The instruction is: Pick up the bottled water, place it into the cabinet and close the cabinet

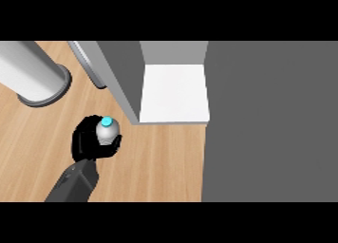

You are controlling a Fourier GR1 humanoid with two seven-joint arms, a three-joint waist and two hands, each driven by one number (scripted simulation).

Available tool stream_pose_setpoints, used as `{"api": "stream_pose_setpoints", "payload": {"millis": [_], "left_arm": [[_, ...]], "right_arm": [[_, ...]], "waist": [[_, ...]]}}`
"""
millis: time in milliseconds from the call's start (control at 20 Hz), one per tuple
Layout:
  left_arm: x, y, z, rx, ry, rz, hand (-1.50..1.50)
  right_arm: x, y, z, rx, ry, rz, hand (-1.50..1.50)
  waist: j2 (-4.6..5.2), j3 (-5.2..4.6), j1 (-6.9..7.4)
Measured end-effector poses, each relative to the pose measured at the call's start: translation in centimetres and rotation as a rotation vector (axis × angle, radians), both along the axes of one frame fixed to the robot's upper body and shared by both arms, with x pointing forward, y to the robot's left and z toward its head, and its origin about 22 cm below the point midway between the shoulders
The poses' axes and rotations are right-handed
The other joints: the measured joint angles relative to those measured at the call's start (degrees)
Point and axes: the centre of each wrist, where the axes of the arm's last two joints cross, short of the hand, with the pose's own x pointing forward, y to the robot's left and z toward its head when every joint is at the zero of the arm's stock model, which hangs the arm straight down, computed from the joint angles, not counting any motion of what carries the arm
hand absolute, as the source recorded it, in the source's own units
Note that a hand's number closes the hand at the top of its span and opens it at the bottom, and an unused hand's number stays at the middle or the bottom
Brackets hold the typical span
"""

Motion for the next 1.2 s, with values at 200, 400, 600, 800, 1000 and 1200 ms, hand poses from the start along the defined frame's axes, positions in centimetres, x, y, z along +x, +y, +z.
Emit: {"api": "stream_pose_setpoints", "payload": {"millis": [200,400,600,800,1000,1200], "left_arm": [[-0.1,-2.0,0.3,0.012,-0.027,-0.103,1.5],[0.7,-3.8,1.8,0.032,-0.06,-0.191,1.5],[1.7,-5.8,4.5,0.037,-0.099,-0.255,1.5],[2.1,-8.4,7.6,0.049,-0.118,-0.304,1.5],[1.8,-12.0,11.7,0.066,-0.133,-0.345,1.5],[0.7,-15.6,15.8,0.084,-0.132,-0.353,1.5]], "right_arm": [[0.1,-0.2,0.1,-0.011,-0.005,-0.009,-1.5],[0.3,0.0,-0.1,-0.001,-0.014,-0.01,-1.5],[0.7,-0.1,-0.1,-0.006,-0.024,-0.005,-1.5],[1.1,0.0,-0.2,-0.003,-0.03,0.002,-1.5],[1.5,0.1,-0.3,0.003,-0.041,0.007,-1.5],[1.8,0.4,-0.4,0.016,-0.044,0.007,-1.5]], "waist": [[-0.2,0.04,0.53],[-0.31,0.06,0.83],[-0.44,0.08,1.14],[-0.42,0.05,1.15],[-0.39,0.06,0.95],[-0.25,0.05,0.65]]}}
